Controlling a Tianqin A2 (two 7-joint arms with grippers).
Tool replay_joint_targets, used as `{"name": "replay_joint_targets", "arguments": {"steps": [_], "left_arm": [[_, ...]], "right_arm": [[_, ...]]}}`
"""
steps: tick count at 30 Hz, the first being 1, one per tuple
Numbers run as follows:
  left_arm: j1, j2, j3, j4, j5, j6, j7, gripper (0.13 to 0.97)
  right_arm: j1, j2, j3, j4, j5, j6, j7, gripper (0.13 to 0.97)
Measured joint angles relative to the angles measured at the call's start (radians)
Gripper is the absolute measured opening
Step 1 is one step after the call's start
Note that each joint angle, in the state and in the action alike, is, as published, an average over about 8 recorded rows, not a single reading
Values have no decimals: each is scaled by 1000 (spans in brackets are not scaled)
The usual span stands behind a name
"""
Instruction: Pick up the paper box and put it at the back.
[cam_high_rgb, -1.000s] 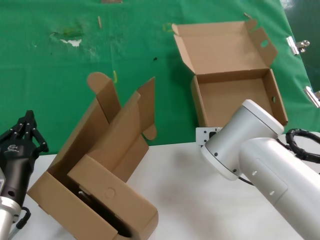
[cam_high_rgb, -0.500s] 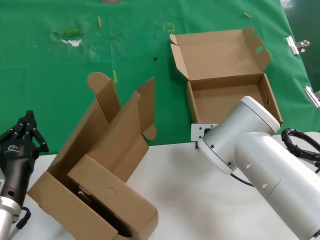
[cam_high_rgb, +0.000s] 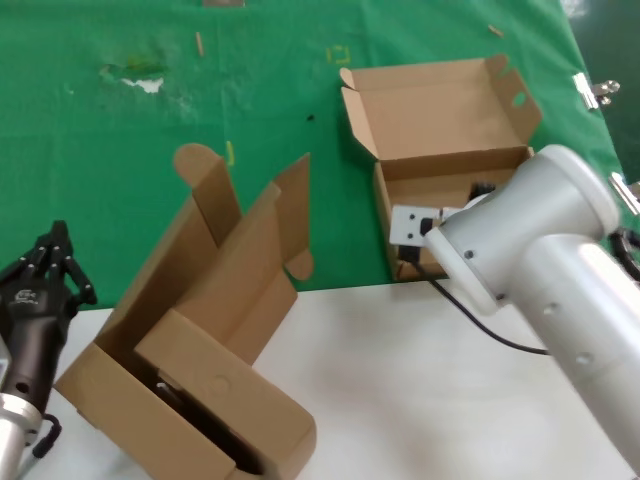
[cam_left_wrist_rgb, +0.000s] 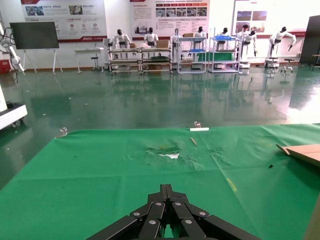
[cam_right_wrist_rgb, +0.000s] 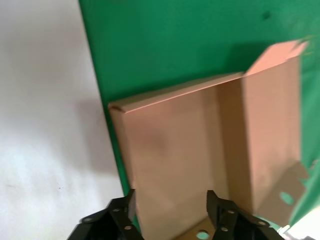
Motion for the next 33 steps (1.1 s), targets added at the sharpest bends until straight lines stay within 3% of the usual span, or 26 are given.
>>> {"name": "replay_joint_targets", "arguments": {"steps": [3, 7, 9, 15, 17, 21, 33], "left_arm": [[0, 0, 0, 0, 0, 0, 0, 140], [0, 0, 0, 0, 0, 0, 0, 140], [0, 0, 0, 0, 0, 0, 0, 140], [0, 0, 0, 0, 0, 0, 0, 140], [0, 0, 0, 0, 0, 0, 0, 140], [0, 0, 0, 0, 0, 0, 0, 141], [0, 0, 0, 0, 0, 0, 0, 184]], "right_arm": [[-23, 23, 46, 125, 40, -46, -6, 501], [-73, 45, 126, 296, 98, -87, 12, 501], [-107, 52, 174, 378, 129, -96, 31, 554], [-254, 80, 368, 605, 264, -50, 82, 714], [-299, 90, 429, 654, 314, -20, 89, 733], [-349, 103, 494, 693, 378, 25, 90, 807], [-398, 104, 505, 654, 535, 160, 5, 947]]}}
